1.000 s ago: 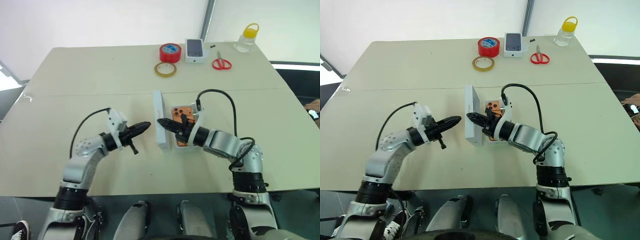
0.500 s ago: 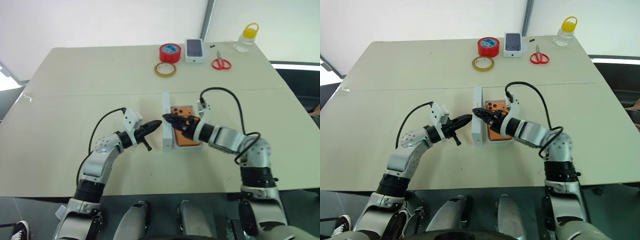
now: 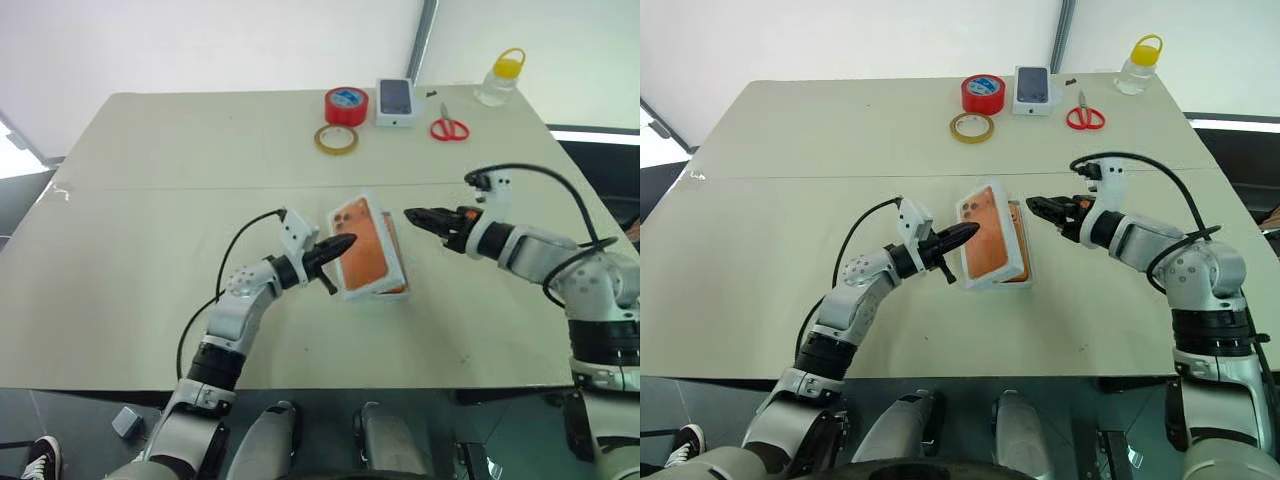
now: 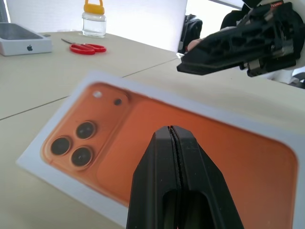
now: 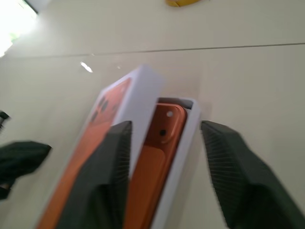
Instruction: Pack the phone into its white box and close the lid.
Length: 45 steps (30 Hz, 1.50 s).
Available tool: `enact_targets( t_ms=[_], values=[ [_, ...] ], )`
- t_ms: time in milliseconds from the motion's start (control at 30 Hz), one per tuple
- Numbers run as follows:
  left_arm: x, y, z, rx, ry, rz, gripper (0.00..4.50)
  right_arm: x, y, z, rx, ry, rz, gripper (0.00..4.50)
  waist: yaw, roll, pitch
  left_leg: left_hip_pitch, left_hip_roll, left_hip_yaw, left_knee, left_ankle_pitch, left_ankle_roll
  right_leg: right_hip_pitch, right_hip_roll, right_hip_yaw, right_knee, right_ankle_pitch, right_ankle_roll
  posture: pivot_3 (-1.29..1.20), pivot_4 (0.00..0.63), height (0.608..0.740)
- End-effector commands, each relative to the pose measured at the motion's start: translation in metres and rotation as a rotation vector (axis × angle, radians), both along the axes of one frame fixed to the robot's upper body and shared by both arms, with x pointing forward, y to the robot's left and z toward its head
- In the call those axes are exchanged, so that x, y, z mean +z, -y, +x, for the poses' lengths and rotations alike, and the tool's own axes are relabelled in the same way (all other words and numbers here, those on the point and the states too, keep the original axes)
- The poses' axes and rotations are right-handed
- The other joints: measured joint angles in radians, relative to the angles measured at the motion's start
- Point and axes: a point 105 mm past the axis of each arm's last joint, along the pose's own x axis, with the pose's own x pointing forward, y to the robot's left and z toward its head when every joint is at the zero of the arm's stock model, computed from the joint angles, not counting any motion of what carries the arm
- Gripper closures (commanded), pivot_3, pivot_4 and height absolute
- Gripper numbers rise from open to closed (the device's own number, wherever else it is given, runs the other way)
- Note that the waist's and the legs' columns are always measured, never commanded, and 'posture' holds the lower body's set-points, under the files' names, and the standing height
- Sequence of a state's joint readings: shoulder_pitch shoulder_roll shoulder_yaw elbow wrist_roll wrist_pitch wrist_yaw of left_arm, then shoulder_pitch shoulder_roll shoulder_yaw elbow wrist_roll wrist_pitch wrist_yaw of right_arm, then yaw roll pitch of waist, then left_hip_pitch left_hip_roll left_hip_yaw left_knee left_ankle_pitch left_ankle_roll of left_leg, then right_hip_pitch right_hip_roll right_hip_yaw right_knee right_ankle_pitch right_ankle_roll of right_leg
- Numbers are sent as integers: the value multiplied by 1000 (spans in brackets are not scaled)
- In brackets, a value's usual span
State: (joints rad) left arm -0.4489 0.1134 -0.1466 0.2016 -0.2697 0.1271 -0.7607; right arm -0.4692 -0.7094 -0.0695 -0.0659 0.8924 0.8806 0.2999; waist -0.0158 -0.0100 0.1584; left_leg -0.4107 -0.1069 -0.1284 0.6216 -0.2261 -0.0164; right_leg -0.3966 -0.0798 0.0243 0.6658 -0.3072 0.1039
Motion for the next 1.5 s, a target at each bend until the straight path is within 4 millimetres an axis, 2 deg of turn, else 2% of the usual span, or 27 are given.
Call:
enact_targets(
  t_ms=[33,67,167,233,333,433,600,867,1067,1500],
  values=[
    [13,-14,4,17,46,5,4500,8,-1,1,23,240,-301,4044,1,0,0,0,0,0,0,0,0,0,0,0,0,0,0,0,150,740],
    [12,-21,4,28,46,20,4500,6,1,2,17,271,-340,4462,0,0,0,0,0,0,1,0,0,0,0,0,0,0,0,0,150,740],
    [6,-47,6,87,39,78,4500,-2,-14,-7,125,326,-433,4462,-2,0,0,0,0,0,0,0,0,0,0,0,0,0,0,0,150,740],
    [-1,-60,10,134,6,102,4500,-9,-14,-8,146,332,-481,4462,-1,0,0,0,0,0,0,0,0,0,1,0,0,0,0,0,150,740],
    [-13,-66,11,157,-34,138,4500,-15,-13,-8,160,361,-541,4462,5,0,0,0,0,-1,1,0,0,0,0,0,0,0,0,0,150,740],
    [-18,-54,13,154,-65,125,4500,-16,-20,-11,190,373,-529,4462,9,-1,1,0,-1,-1,1,0,0,1,0,0,-1,0,0,0,150,740],
    [-34,-36,15,129,-151,157,4500,-19,-19,-8,186,379,-582,4462,7,-2,1,0,-1,-1,1,0,-1,1,-1,-1,-1,0,0,0,150,740],
    [-41,-21,16,82,-190,205,4500,-17,-20,-8,188,399,-598,4462,5,-1,1,0,-1,-1,1,0,-1,1,0,-1,0,0,0,0,150,740],
    [-33,-3,20,52,-184,177,4500,-17,-26,-10,214,421,-610,4462,7,-2,1,0,-1,-1,2,0,-1,2,-1,-1,-1,0,0,0,150,740],
    [-8,7,21,34,-111,96,4500,-21,-17,-8,201,407,-658,4462,4,-2,1,0,-1,-2,3,0,-1,2,0,-1,0,0,0,0,150,740]
  ],
)
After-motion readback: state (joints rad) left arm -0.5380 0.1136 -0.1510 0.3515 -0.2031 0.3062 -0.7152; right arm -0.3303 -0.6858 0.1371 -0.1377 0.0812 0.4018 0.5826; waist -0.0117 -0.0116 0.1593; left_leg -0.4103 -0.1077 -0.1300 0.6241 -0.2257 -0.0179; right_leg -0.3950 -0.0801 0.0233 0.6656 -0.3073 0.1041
